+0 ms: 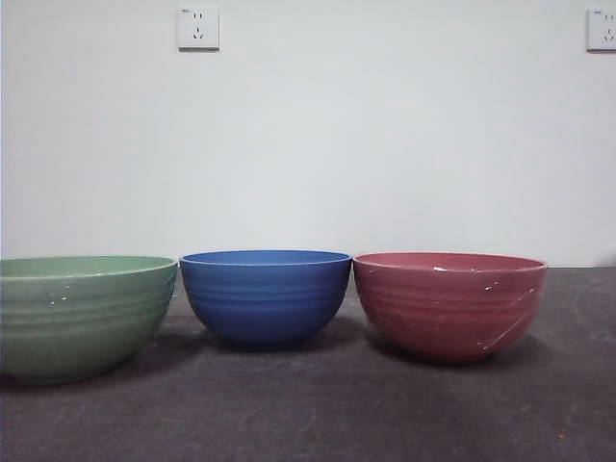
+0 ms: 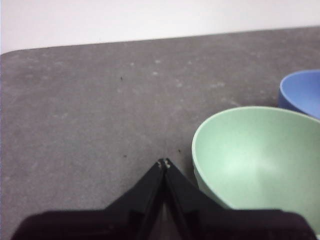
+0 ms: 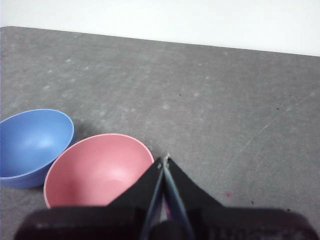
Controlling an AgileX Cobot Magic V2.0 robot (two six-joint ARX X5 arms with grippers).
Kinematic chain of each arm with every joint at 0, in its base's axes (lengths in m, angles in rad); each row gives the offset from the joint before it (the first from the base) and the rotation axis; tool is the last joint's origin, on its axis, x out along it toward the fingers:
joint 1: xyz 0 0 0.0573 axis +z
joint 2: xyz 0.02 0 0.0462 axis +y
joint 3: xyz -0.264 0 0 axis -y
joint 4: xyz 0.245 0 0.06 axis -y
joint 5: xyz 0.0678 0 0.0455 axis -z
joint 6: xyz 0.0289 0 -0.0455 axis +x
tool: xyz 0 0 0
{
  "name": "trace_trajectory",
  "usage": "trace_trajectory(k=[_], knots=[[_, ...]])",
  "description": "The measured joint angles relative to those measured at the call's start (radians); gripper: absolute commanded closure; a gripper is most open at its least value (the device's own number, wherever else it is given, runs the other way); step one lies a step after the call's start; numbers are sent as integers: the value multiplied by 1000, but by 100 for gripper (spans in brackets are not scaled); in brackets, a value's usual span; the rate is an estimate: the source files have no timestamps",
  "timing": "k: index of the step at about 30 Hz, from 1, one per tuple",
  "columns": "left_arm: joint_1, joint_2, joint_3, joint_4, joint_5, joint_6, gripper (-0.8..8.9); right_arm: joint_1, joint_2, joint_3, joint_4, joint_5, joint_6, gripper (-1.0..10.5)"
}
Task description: Pick up the green bowl on the top,put the green bowl on the left,pick up the red bowl in the middle,put the red bowl on the right
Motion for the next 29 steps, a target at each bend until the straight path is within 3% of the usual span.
trace_trajectory(k=[29], knots=[[0, 0, 0, 0, 0, -5, 816, 0, -1, 0, -15, 0, -6, 942]])
